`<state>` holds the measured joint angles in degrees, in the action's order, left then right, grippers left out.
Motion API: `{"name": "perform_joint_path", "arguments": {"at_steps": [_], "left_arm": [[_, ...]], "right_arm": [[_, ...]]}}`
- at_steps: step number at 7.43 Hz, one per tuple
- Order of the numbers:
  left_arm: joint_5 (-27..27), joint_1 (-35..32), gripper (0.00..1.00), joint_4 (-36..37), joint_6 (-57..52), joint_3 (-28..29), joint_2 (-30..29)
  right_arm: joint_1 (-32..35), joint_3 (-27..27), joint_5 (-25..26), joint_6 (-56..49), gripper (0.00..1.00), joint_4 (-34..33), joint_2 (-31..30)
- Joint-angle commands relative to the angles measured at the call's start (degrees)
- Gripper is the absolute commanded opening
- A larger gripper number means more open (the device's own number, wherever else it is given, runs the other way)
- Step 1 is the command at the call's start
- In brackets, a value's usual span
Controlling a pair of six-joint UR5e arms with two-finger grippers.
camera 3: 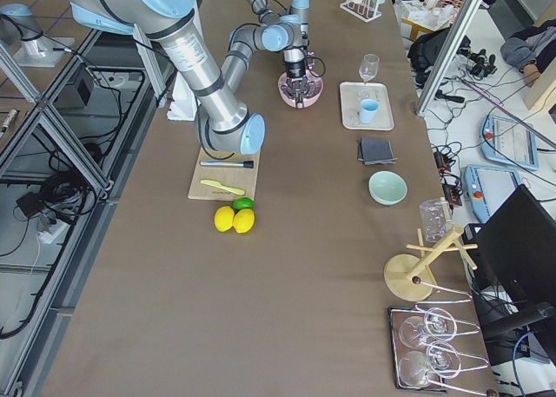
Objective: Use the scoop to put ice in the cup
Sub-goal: 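Dip the scoop into the ice cubes and lift a scoopful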
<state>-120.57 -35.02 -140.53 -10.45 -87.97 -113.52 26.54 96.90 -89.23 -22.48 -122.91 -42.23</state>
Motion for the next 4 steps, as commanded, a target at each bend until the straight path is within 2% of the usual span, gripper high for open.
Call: {"name": "perform_joint_path", "arguments": {"at_steps": [1,4], "left_arm": [[-0.11,-0.14,0.99,-0.27,-0.01,0.08,0.32],[0.5,0.3,0.99,0.08,1.91,0.26,-0.47]], "right_arm": [[0.0,0.22,-0.85,0.33,0.0,3.1,-1.53],[0.0,0.31,-4.96,0.42,0.0,11.7,-5.4]]}}
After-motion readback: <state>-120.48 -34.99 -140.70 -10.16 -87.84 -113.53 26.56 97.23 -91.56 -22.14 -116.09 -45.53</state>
